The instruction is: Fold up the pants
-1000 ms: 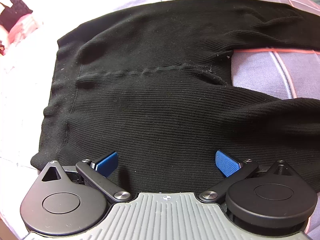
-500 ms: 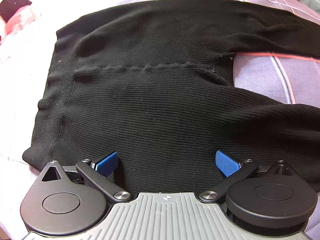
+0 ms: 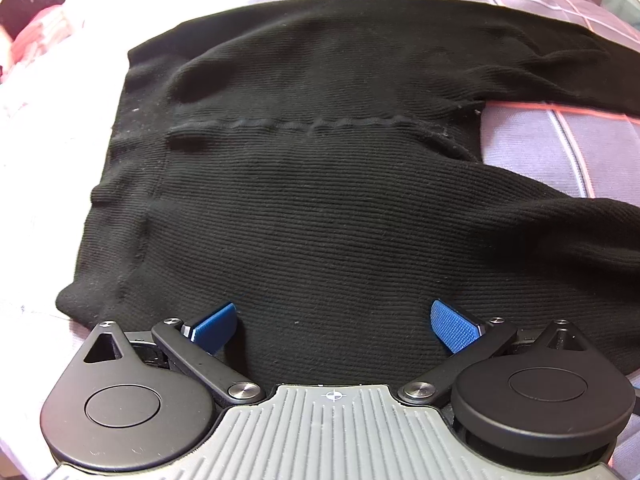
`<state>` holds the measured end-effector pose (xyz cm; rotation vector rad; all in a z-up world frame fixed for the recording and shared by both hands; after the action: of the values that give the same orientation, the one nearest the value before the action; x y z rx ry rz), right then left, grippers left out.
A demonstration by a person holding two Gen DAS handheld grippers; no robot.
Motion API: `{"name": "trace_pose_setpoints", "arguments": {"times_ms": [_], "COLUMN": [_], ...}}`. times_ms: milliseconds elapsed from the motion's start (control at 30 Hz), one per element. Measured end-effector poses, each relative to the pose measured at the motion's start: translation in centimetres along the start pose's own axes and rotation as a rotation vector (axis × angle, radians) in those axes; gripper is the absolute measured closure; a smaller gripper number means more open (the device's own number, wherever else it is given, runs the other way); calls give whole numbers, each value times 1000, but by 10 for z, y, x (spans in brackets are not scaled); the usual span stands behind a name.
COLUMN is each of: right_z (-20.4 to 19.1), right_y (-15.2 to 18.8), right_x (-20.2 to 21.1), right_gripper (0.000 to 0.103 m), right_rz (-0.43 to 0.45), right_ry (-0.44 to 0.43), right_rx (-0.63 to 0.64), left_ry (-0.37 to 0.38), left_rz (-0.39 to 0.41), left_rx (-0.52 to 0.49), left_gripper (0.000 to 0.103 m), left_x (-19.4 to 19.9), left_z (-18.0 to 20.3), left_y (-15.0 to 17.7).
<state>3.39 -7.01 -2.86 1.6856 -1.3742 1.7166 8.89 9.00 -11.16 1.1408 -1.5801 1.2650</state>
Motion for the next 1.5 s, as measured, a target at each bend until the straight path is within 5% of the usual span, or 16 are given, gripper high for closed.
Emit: {"name": "trace_pose_setpoints", "arguments": {"times_ms": [200, 333, 500, 633, 733, 867, 1100, 1300, 1500], "right_z": [-11, -31, -20, -15, -24, 19, 108, 170, 227], "right_y": [-6, 6, -11, -5, 6, 32, 100, 173, 231], "right_x": [-47, -36, -17, -48, -30, 13, 78, 112, 124], "right_gripper": [23, 22, 26, 21, 23, 24, 36, 36, 36], "right_rz": [-29, -78, 29, -75, -39, 67, 219, 379, 545], "right_ry": [-75, -148, -95, -113, -134, -122, -81, -4, 42], "right_rx": [-42, 52, 31, -25, 52, -147, -554, -926, -1255], "left_ry": [-47, -83, -74, -82, -83, -31, 374, 528, 557], "left_rz": [69, 6, 24, -3, 3, 20, -90, -102, -91], "left_rx": [34, 66, 85, 121, 136, 215, 585, 765, 832], "left_gripper": [0, 0, 0, 0, 0, 0, 0, 0, 0], "left_x": [10, -15, -12, -15, -7, 13, 16, 6, 6], "left_z": [-17, -38, -57, -70, -80, -100, -110, -114, -116], "left_y": [-9, -8, 2, 6, 10, 29, 60, 53, 47]}}
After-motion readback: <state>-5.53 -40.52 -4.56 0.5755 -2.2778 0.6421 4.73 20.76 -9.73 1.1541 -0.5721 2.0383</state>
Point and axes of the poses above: each gripper's, at about its wrist camera, not at the fingertips, and x roughly against the way its jaws point, z to its right, y to its underside, the point moved 5 cm from there along -x, roughly the way its jaws point, and after that the axes turned 5 degrees about -y, right-handed, at the moved point
